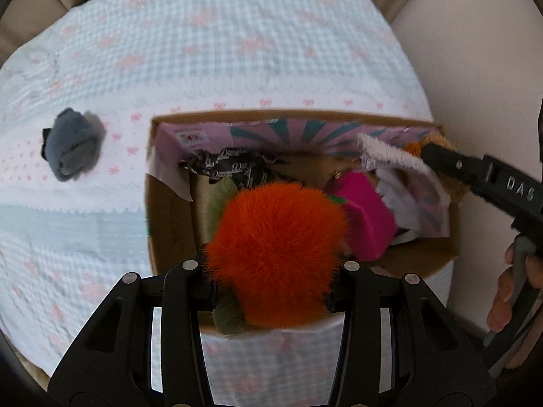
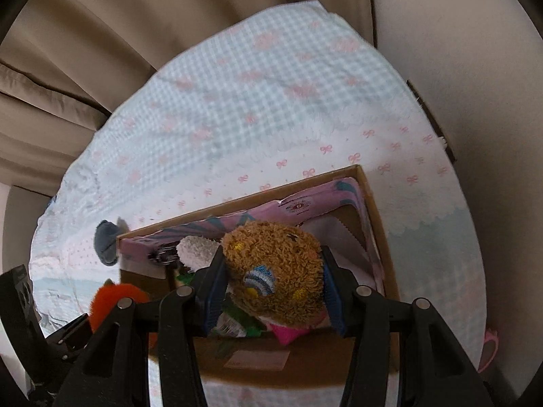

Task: Organize soft objects
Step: 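Carry the orange pompom and brown plush ball into the box with both tools, then open both tools and lift them away from the box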

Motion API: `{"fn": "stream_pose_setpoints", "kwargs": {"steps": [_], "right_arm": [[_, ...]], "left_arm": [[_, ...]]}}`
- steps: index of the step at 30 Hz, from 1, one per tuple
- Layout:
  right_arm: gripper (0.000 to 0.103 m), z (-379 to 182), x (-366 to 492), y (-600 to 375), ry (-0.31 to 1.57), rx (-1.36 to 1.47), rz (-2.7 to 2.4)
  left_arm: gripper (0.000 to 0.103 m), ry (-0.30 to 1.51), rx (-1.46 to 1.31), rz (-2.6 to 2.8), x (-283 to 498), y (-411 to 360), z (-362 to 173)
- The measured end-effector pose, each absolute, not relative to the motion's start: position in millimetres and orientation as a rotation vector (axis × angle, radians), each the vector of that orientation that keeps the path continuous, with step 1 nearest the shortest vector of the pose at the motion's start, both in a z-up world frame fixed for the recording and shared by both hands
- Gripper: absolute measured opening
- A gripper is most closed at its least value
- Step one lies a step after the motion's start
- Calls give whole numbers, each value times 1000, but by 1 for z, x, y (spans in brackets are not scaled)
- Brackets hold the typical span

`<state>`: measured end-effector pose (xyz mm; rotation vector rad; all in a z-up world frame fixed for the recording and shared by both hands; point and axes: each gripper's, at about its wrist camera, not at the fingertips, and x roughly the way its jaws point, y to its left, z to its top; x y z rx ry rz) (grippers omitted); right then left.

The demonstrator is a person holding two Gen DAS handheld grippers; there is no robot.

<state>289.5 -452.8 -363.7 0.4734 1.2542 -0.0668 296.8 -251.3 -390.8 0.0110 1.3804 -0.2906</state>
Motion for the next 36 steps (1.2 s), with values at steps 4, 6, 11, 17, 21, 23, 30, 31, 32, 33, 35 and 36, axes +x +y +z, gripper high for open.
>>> {"fn": "stream_pose_setpoints", "kwargs": {"steps": [4, 6, 11, 17, 21, 23, 30, 31, 32, 33, 35, 36], "right_arm": [[48, -383, 298, -453, 1280, 488, -53], [49, -386, 301, -452, 1285, 483, -45], [74, -395, 310, -449, 1315, 490, -30], [103, -394, 306, -445, 1316, 443, -34], [103, -388, 302, -445, 1289, 451, -37], [103, -382, 301, -444, 1268, 437, -39], [103, -351, 290, -439, 1218, 397, -44], [103, -343, 287, -437, 1205, 390, -45], [103, -339, 284, -436, 1198, 384, -45], [103, -332, 281, -435, 1186, 376, -44], [103, -315, 273, -430, 1158, 356, -46], [103, -309, 271, -428, 1149, 348, -47]], "left_arm": [[39, 1411, 37, -294, 300, -257, -405], [43, 1397, 56, -297, 300, -260, -403], [103, 1338, 125, -305, 301, -269, -388], [103, 1333, 131, -316, 300, -268, -383], [103, 1326, 138, -304, 299, -265, -377], [103, 1317, 131, -305, 297, -262, -372], [103, 1265, 108, -300, 284, -250, -344], [103, 1250, 105, -299, 281, -247, -336], [103, 1240, 103, -299, 278, -246, -332], [103, 1229, 101, -299, 275, -244, -326], [103, 1204, 97, -296, 267, -239, -312], [103, 1191, 92, -295, 263, -236, -305]]}}
